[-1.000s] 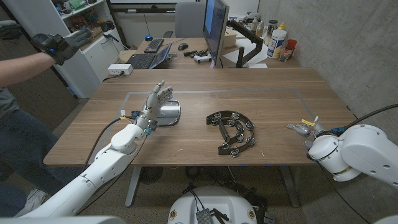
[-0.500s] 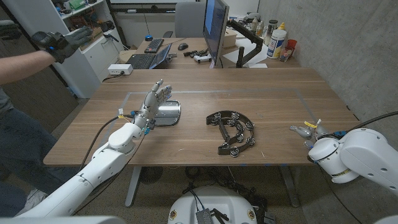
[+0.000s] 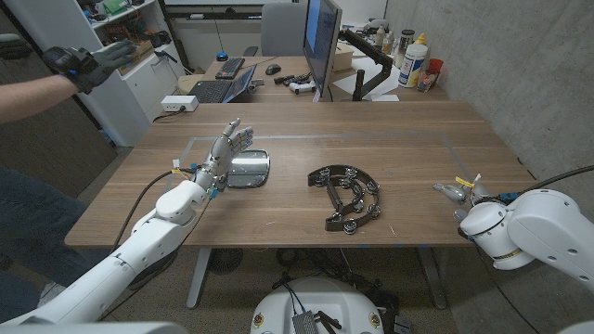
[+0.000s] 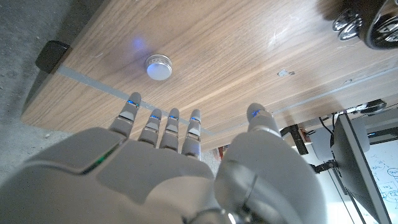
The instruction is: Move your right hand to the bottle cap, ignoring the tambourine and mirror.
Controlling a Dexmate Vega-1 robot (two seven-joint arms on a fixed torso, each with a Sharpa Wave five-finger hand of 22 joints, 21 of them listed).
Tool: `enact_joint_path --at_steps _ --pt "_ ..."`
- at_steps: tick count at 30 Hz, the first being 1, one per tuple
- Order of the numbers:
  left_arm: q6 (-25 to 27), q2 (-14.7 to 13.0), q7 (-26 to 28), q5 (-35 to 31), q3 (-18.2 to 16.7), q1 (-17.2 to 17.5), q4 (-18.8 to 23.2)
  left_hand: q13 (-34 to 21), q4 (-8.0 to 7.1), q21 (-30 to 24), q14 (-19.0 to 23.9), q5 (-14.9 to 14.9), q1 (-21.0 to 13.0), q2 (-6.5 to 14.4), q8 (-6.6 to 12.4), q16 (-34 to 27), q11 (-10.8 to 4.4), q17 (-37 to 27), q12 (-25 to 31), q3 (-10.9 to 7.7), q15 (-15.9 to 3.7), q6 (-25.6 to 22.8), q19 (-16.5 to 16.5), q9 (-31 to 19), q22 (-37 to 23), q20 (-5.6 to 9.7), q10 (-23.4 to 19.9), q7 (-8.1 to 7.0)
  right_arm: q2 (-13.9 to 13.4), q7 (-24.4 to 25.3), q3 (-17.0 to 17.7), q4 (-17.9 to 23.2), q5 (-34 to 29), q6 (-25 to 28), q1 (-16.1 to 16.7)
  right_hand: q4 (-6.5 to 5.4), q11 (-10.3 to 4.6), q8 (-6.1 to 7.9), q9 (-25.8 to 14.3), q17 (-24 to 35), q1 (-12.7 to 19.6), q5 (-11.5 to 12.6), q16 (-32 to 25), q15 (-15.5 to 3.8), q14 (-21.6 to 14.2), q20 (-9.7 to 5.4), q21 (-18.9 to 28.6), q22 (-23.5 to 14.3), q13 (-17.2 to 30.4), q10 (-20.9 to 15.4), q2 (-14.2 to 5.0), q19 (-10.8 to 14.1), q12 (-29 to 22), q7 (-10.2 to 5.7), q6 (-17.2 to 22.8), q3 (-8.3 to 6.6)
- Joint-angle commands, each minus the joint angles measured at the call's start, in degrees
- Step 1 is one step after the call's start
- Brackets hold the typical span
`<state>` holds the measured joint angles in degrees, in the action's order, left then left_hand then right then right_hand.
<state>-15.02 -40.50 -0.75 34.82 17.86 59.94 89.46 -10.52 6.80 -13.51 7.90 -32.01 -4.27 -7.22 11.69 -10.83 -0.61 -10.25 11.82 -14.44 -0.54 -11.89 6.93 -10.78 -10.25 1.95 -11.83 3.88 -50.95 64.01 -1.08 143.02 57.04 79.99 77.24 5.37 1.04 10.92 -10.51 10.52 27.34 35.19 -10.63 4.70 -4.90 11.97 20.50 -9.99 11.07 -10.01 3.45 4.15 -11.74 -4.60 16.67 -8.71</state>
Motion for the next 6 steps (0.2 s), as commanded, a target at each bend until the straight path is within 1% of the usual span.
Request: enact_joint_path --at_steps 1,4,6 --pt "-2.48 -0.52 -4.73 0.56 0.17 -1.65 -3.60 -0.33 -0.07 0.38 -0.03 -0.28 -0.65 -0.10 -0.08 -0.15 -0.15 -0.28 -0.22 0.17 0.30 -0.29 0.30 -0.13 -0.18 0.54 -0.45 0.10 3.50 -0.01 -3.11 0.20 -3.66 0.00 -2.36 0.31 -0.18 0.17 -0.33 0.25 0.55 0.41 -0.25 -0.09 -0.47 0.10 -0.31 -0.28 0.10 -0.08 -0.24 0.59 -0.43 -0.19 0.00 0.01" --pt "-2.40 -0.71 -5.18 0.71 0.21 -1.87 -3.40 -0.33 -0.07 0.41 -0.04 -0.29 -0.66 -0.08 -0.08 -0.15 -0.23 -0.28 -0.25 0.20 0.30 -0.30 0.30 -0.13 -0.18 0.54 -0.38 0.11 3.70 -0.01 -3.48 -0.02 -3.77 0.00 -2.91 0.30 -0.35 0.18 -0.34 0.25 0.52 0.43 -0.30 -0.05 -0.60 0.10 -0.31 -0.29 0.11 -0.06 -0.24 0.78 -0.45 -0.22 0.01 0.04" --pt "-2.25 -0.54 -5.26 0.76 0.35 -2.19 -3.34 -0.33 -0.07 0.44 -0.02 -0.30 -0.66 -0.08 -0.08 -0.15 -0.17 -0.28 -0.22 0.22 0.32 -0.29 0.27 -0.13 -0.19 0.50 -0.45 0.11 3.17 -0.01 -3.48 -0.31 -3.04 0.00 -3.30 0.28 -0.25 0.19 -0.34 0.25 0.49 0.45 -0.31 -0.02 -0.63 0.12 -0.32 -0.30 0.11 -0.11 -0.24 0.91 -0.48 -0.21 0.01 0.07"
